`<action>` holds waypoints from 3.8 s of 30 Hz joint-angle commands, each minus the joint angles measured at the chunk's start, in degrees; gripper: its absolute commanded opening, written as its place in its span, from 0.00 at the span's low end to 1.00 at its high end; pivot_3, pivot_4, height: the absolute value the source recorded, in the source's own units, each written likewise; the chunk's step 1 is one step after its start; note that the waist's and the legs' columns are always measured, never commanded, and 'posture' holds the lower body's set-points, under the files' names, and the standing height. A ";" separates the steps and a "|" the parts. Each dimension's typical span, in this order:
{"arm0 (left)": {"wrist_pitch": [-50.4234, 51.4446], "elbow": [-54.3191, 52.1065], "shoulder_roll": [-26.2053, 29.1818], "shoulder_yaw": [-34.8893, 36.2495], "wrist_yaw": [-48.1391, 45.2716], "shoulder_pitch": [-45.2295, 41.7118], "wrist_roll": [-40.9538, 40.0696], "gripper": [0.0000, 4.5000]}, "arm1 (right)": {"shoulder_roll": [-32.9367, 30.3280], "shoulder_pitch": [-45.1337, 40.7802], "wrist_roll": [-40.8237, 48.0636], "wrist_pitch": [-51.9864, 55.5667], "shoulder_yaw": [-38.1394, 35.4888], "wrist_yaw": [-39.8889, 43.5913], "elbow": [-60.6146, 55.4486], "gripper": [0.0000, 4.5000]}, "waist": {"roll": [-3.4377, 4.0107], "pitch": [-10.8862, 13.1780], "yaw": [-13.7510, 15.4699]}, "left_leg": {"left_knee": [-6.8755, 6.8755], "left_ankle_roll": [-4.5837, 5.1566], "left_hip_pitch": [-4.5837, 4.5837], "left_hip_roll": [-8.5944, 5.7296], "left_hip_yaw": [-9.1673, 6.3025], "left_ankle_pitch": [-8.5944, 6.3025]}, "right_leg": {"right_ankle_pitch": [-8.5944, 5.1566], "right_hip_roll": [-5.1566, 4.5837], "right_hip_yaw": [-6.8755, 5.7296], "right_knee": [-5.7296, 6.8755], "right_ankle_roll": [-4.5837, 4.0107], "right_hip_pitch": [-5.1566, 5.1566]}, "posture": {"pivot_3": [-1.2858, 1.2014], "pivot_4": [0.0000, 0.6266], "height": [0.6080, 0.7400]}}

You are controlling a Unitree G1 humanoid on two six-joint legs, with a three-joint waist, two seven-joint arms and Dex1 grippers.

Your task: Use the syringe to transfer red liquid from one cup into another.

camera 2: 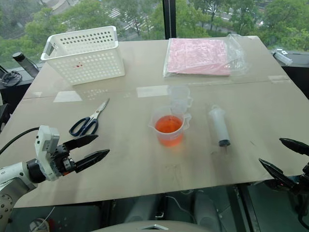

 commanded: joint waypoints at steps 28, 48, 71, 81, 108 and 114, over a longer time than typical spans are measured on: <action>-0.95 -4.41 10.46 -8.77 -12.89 -23.13 -10.01 1.00 | -5.83 -77.28 21.55 70.36 44.33 -58.43 28.80 0.98 | -0.05 0.15 -0.49 | -0.29 -0.26 -1.14 -0.10 -0.08 0.23 | 0.17 0.11 -0.30 -0.47 0.08 -0.92 | 0.52 0.24 1.00; -0.61 -4.42 8.96 -6.34 -8.87 -18.00 -11.79 1.00 | -8.71 -79.57 17.65 62.86 54.23 -50.85 31.24 0.34 | -0.04 0.16 -1.34 | -0.14 -0.24 -1.04 -0.06 0.01 0.23 | 0.17 0.22 -0.27 -0.12 0.10 -0.93 | 0.52 0.24 1.00; 11.99 11.64 6.64 -10.34 4.76 -41.24 -17.87 1.00 | 19.38 -61.27 12.87 14.01 49.54 -43.73 -3.49 0.33 | -0.11 0.12 -1.66 | 0.19 -0.34 -0.91 -0.10 -0.08 0.29 | 0.18 0.55 -0.35 0.43 0.12 -0.98 | 0.52 0.24 1.00; 14.87 9.35 9.79 -13.30 -1.28 -44.05 -18.86 1.00 | 22.40 -52.17 -1.93 -2.99 58.48 -31.23 4.68 0.33 | -0.10 0.13 -1.90 | 0.13 -0.54 -0.84 -0.06 -0.09 0.41 | 0.17 0.65 -0.31 0.49 0.11 -0.99 | 0.52 0.24 1.00; 14.95 13.65 9.74 -20.93 -4.86 -55.55 -9.49 1.00 | 24.47 -51.25 -5.45 -9.27 58.78 -21.68 9.56 0.33 | -0.10 0.13 -1.33 | 0.20 -0.58 -0.87 -0.08 -0.27 0.43 | 0.17 0.63 -0.35 0.49 0.10 -0.93 | 0.52 0.24 1.00; 14.93 18.98 3.62 -27.19 -1.31 -66.48 -3.94 1.00 | 24.57 -51.06 -6.33 -9.90 59.16 -20.94 10.29 0.33 | -0.11 0.13 -2.07 | 0.19 -0.58 -0.86 -0.07 -0.18 0.43 | 0.17 0.71 -0.33 0.57 0.10 -1.00 | 0.52 0.24 1.00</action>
